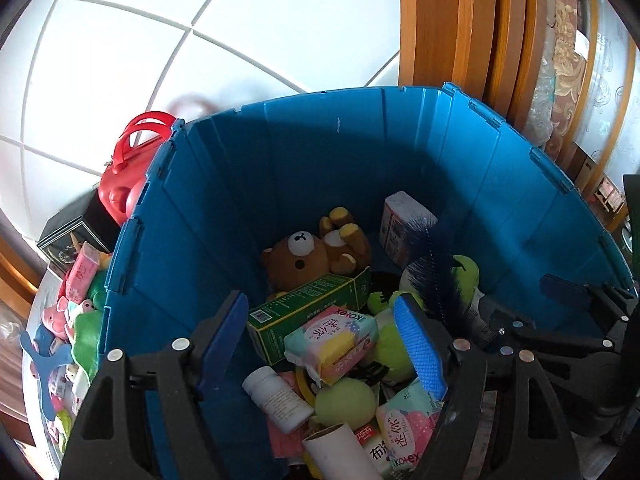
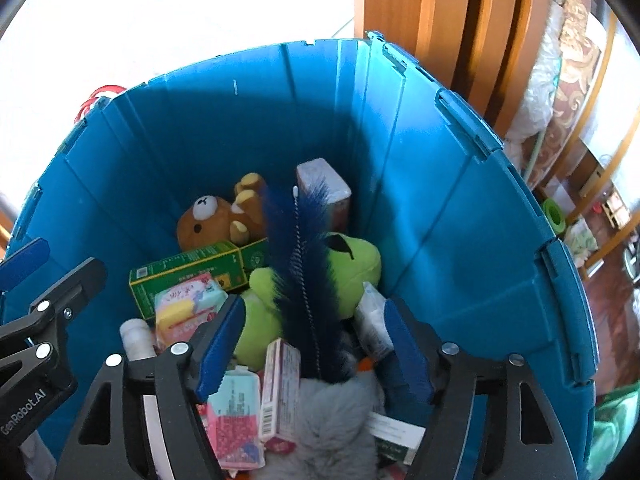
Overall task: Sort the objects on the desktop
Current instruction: 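Carry the Kotex pack and wipes packet into the blue bin and release both, then withdraw both grippers from the bin back to the pile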
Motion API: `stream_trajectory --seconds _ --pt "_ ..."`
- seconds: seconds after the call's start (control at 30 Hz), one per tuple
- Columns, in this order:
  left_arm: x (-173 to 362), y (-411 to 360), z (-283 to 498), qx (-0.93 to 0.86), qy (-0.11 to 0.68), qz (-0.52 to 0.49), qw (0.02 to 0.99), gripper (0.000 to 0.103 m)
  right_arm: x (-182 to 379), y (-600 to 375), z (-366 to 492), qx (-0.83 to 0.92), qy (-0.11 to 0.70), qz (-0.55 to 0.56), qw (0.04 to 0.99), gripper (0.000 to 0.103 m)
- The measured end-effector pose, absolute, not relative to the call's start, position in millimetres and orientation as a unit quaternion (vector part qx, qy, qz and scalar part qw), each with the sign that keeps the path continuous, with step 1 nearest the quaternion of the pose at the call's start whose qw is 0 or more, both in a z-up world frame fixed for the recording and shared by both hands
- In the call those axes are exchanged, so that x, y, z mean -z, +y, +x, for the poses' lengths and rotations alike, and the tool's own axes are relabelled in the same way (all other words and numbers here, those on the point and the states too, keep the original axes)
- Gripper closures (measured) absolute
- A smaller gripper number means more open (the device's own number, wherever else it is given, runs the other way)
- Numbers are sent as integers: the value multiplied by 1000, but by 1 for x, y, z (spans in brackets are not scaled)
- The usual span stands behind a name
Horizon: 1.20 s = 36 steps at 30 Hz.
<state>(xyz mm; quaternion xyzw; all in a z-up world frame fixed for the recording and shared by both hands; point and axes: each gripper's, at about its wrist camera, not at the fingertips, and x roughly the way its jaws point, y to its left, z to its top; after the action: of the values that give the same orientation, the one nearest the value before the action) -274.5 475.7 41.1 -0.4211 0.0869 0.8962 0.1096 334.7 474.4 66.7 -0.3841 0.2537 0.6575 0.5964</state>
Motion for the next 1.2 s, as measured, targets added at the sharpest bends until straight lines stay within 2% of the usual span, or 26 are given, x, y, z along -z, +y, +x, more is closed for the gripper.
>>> stream_trajectory --seconds 0.27,0.4,0.6,0.8,0.87,0.97,1.2 --pt "-55 466 -270 -909 73 -399 92 28 -74 472 332 -675 252 -370 587 6" --pt "-79 451 -254 -925 51 -366 90 28 -87 465 331 -689 238 -351 588 2" --pt "-121 414 -210 -940 36 -323 105 28 -109 439 310 -727 191 -331 571 1" --pt "-149 355 -163 -956 -3 -274 104 26 -139 369 267 -779 133 -299 535 0" --pt "-152 331 -146 -965 -8 -246 94 20 -148 341 248 -795 106 -284 525 0" --pt "-151 291 -123 -973 -18 -217 81 15 -153 308 223 -811 81 -265 515 0" --pt "-141 201 -101 -979 -26 -195 54 14 -148 252 152 -839 70 -242 483 0"
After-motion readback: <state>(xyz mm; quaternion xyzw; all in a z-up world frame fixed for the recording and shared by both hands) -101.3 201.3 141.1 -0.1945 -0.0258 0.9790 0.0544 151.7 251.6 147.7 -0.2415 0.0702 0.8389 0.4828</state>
